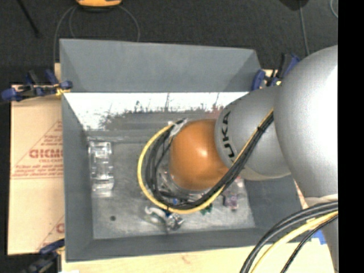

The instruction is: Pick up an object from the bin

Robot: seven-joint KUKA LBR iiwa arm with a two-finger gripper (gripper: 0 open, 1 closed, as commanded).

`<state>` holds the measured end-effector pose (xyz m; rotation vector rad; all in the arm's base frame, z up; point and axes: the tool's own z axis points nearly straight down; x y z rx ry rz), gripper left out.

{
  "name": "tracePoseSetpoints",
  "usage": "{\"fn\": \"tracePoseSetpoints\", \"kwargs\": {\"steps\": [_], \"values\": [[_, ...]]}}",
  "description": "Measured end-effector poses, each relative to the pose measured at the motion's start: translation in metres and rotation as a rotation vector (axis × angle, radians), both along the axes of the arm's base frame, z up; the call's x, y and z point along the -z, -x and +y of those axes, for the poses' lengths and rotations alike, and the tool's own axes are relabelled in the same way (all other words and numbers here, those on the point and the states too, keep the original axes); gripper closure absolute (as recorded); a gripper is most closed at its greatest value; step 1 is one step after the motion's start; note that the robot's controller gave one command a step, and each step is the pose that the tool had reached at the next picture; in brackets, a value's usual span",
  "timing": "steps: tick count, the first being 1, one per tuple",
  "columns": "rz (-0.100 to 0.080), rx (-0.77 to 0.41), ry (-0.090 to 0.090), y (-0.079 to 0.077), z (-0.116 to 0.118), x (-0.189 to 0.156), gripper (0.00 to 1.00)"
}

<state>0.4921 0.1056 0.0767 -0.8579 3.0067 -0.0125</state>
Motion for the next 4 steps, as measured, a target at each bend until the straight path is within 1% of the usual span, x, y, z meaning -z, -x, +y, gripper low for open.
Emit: {"fn": "tracePoseSetpoints", "kwargs": {"steps": [1, 2, 3, 4], "values": [[0.010, -0.049, -0.013, -0.017, -0.024, 0.001, 0.00], [0.021, -0.047, -0.003, -0.016, -0.027, -0.002, 1.00], [0.006, -0.092, -0.003, -0.010, -0.019, -0.123, 1.00], [0.008, -0.189, -0.002, -0.007, -0.013, -0.173, 1.00]]}}
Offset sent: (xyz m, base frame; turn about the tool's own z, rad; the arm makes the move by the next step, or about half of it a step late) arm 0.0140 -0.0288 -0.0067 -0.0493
